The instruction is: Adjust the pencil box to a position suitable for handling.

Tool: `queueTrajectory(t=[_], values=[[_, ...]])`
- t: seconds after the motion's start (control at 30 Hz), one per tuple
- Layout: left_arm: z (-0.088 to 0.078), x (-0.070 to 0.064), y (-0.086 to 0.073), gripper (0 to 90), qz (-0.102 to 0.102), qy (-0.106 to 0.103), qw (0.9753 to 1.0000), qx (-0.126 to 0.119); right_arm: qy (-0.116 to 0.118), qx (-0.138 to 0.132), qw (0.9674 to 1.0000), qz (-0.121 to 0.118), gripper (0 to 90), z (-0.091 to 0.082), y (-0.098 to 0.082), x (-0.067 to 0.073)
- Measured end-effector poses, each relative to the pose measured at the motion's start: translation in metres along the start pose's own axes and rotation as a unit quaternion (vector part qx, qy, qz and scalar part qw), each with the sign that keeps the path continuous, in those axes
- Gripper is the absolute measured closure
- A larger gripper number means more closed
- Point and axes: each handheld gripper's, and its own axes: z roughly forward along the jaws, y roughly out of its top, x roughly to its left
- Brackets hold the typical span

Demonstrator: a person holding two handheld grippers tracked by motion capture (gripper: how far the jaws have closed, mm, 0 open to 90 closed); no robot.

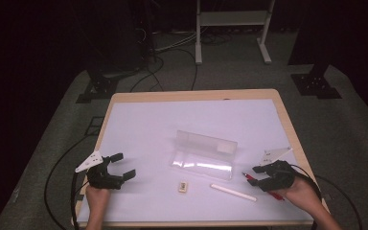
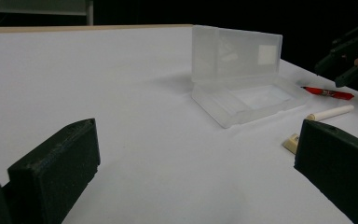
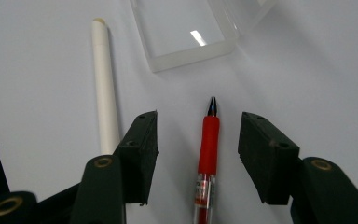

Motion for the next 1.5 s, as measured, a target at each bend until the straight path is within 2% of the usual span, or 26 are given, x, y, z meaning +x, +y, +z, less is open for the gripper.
queueTrajectory(t=[0.5, 0.8, 1.07, 1.1, 1.27, 1.3, 1.5], values=[[0.0, 0.0, 0.0, 0.0, -0.001, 0.0, 1.0, 0.001, -0.002, 0.015, 0.9997, 0.021, 50.3, -0.002, -0.023, -0.002], [0.0, 0.0, 0.0, 0.0, -0.001, 0.0, 1.0, 0.001, -0.014, 0.028, 0.9991, 0.029, 59.0, -0.002, -0.03, -0.001], [0.0, 0.0, 0.0, 0.0, -0.002, 0.0, 1.0, 0.0, -0.023, 0.037, 0.9987, 0.026, 67.0, 0.002, -0.031, -0.001], [0.0, 0.0, 0.0, 0.0, -0.002, 0.0, 1.0, 0.0, -0.027, 0.036, 0.9988, 0.019, 70.7, 0.003, -0.032, -0.001], [0.0, 0.0, 0.0, 0.0, -0.002, 0.0, 1.0, 0.0, -0.029, 0.043, 0.9986, 0.015, 75.1, 0.004, -0.032, 0.001], [0.0, 0.0, 0.0, 0.0, -0.002, 0.0, 1.0, 0.0, -0.03, 0.043, 0.9986, 0.007, 75.6, 0.004, -0.033, 0.001], [0.0, 0.0, 0.0, 0.0, -0.001, 0.0, 1.0, -0.001, -0.031, 0.041, 0.9987, 0.006, 78.0, 0.004, -0.033, 0.003]])
